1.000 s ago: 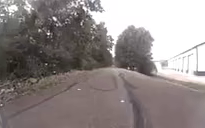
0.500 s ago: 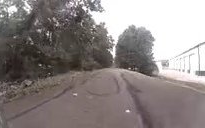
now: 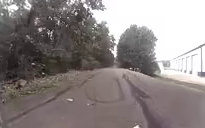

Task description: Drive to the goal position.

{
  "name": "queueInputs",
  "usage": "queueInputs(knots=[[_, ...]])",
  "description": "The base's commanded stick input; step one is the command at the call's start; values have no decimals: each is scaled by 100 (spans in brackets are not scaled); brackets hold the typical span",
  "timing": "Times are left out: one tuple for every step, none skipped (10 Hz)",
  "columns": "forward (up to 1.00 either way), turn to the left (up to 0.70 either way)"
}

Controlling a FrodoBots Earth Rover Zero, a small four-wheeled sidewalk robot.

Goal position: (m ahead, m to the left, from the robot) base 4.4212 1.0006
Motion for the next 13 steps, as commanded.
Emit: queueInputs(knots=[[70, 0], [70, 0], [70, 0], [70, 0], [70, 0], [70, 0], [70, 0], [70, 0], [70, 0], [70, 0], [70, 0], [70, 0], [70, 0]])
